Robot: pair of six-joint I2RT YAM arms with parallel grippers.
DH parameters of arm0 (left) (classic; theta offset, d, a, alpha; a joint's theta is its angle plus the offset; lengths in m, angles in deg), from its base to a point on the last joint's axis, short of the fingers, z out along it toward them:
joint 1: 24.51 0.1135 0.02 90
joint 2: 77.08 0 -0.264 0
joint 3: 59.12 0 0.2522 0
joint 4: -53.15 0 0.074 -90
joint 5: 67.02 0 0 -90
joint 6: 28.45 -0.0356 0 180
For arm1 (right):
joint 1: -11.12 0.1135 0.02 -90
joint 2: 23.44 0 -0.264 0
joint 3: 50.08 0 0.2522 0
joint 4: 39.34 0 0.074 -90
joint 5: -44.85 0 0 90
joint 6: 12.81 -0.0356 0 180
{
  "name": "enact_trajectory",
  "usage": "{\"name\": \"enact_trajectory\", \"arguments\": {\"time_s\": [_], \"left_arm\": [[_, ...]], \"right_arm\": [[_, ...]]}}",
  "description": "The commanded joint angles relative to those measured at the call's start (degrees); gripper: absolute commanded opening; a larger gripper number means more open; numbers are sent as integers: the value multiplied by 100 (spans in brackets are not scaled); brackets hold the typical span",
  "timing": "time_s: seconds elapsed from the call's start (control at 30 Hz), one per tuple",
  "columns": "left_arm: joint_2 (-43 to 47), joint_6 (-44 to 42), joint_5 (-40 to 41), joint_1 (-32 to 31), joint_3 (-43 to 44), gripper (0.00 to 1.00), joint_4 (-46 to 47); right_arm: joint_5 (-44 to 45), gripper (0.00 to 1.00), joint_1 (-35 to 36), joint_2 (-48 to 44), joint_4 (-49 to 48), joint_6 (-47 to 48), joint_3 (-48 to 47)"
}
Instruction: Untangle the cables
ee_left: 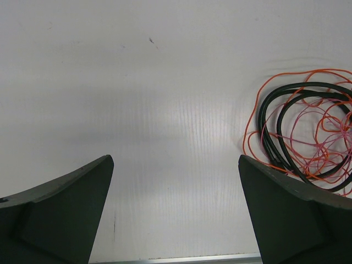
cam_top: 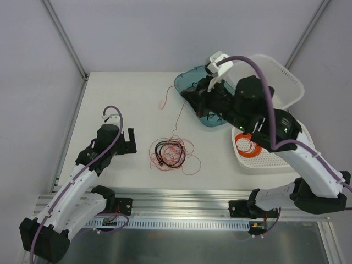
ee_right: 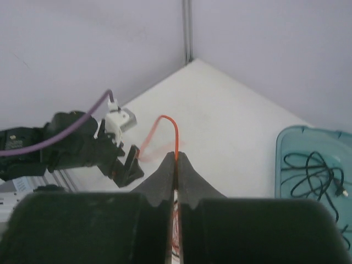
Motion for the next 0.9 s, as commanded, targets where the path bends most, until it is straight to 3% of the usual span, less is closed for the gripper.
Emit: {"name": "enact_trajectory", "arguments": {"time_s": [0.0,0.33,0.53,0.67,0.73,0.87], "left_arm": [[22,-98,-55,76,10,99,142],[4,-106,-29,76,10,99,142],[-93,-115,-29,76,45,99,143],[-93,-98,7,76,27,99,142],[-101,-98,24,76,18,99,151],[-136,-115,-19,76,27,99,151]], "right_arm": [[58,1,41,-288,-1182,575,42],[1166,1,49,-885,-2807,1681,420],[1314,1,49,-560,-2922,2280,-581],[1807,1,41,-753,-3889,2974,-38],[2236,1,41,-867,-3856,3142,120],[2747,1,-21,-1438,-3522,2731,1566]]}}
